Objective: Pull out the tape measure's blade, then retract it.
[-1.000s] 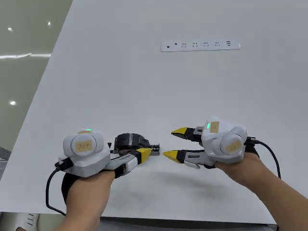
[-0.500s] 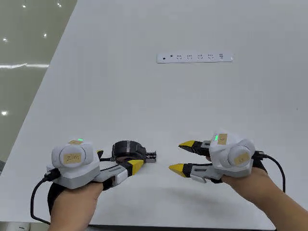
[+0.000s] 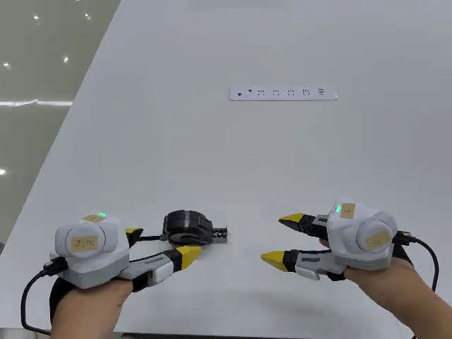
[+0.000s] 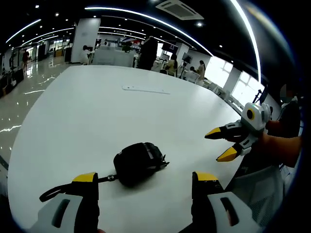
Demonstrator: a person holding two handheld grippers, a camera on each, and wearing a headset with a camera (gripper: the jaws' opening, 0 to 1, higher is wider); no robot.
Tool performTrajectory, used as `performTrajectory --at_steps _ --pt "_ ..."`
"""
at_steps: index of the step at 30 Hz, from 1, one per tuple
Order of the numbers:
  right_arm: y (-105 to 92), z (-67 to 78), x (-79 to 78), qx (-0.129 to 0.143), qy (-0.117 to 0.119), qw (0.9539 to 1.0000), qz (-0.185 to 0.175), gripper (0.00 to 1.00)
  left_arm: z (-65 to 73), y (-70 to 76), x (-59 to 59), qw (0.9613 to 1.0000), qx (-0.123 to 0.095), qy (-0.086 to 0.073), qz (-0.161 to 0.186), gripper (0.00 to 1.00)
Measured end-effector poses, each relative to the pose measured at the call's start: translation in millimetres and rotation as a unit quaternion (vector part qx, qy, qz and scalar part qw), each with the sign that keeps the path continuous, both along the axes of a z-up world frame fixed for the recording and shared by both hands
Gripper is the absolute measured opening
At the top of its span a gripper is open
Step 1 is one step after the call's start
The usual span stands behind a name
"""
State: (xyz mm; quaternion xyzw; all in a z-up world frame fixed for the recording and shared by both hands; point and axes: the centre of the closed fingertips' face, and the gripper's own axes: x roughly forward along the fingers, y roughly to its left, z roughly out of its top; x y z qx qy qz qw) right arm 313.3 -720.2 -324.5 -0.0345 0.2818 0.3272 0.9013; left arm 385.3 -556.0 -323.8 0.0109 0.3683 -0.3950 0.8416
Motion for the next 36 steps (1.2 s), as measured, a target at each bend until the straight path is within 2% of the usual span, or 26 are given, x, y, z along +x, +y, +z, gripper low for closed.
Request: performTrajectory --at_steps 3,8,11,15,18,22,29,36 --pt "-3.7 0.5 -4.9 -0.004 0.003 1.0000 -0.002 0.47 1.5 3.3 -2.2 1.0000 0.002 -0.002 -0.005 0.77" --pt "-10.0 8.7 -11.7 0.004 0.003 0.9999 -0.012 0.53 9.2 13.3 0.6 0.9998 0.003 -0.019 0.001 0.79" --pt "-14.2 8.9 -16.4 -0.005 0.003 0.9999 -0.013 0.56 11.1 17.2 -1.0 0.9998 0.001 -0.020 -0.002 0.81" --pt "-20.1 9.8 -23.2 -0.006 0.007 0.9997 -0.021 0.60 15.2 18.7 -8.6 0.9993 0.009 -0.027 -0.023 0.81" --pt "-24.3 11.5 -27.3 -0.011 0.007 0.9996 -0.026 0.63 14.9 23.8 -9.5 0.9991 0.014 -0.029 -0.028 0.82" --pt "-31.2 16.9 -30.0 -0.010 0.002 0.9993 -0.036 0.69 17.3 26.9 -15.0 0.9983 0.018 -0.034 -0.044 0.84" --pt "-41.8 15.7 -39.7 -0.013 0.013 0.9986 -0.049 0.74 16.2 37.0 -26.5 0.9962 0.031 -0.035 -0.074 0.85" --pt "-52.5 19.0 -49.5 -0.015 0.014 0.9979 -0.062 0.79 18.4 44.8 -33.9 0.9954 0.032 -0.034 -0.083 0.86"
